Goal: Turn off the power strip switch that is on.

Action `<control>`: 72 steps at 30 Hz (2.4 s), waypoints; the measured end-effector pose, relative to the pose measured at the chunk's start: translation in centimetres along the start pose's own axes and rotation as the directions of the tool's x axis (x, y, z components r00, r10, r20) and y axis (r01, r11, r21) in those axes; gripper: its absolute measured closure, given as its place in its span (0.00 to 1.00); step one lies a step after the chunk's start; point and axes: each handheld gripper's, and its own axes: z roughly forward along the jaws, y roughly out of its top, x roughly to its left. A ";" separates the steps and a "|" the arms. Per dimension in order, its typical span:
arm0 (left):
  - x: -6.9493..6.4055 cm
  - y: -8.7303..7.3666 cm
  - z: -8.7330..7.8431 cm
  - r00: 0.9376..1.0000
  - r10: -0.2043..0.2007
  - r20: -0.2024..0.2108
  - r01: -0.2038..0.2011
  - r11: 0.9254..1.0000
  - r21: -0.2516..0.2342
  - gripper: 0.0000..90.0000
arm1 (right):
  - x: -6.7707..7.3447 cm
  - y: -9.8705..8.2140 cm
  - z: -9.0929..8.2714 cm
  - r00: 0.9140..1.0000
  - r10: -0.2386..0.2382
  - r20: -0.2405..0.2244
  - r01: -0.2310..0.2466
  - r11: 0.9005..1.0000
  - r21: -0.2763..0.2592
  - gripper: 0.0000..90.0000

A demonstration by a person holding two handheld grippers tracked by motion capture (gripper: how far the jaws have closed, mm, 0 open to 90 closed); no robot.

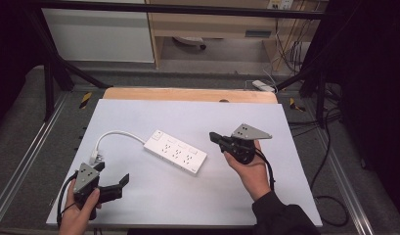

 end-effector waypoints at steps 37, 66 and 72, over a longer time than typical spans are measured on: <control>0.0 0.0 0.0 1.000 0.000 0.002 0.000 1.000 -0.001 0.05 | 1.0 -1.5 4.8 0.999 -0.016 -0.047 0.020 0.994 0.103 1.00; 0.0 0.0 0.0 1.000 0.002 0.006 -0.002 1.000 0.000 0.05 | 0.9 -2.6 6.3 0.999 -0.011 -0.052 0.019 0.988 0.152 1.00; 0.0 0.0 0.0 1.000 0.002 0.006 -0.002 1.000 -0.001 0.05 | 0.9 -2.8 6.6 0.998 -0.012 -0.055 0.020 0.986 0.164 1.00</control>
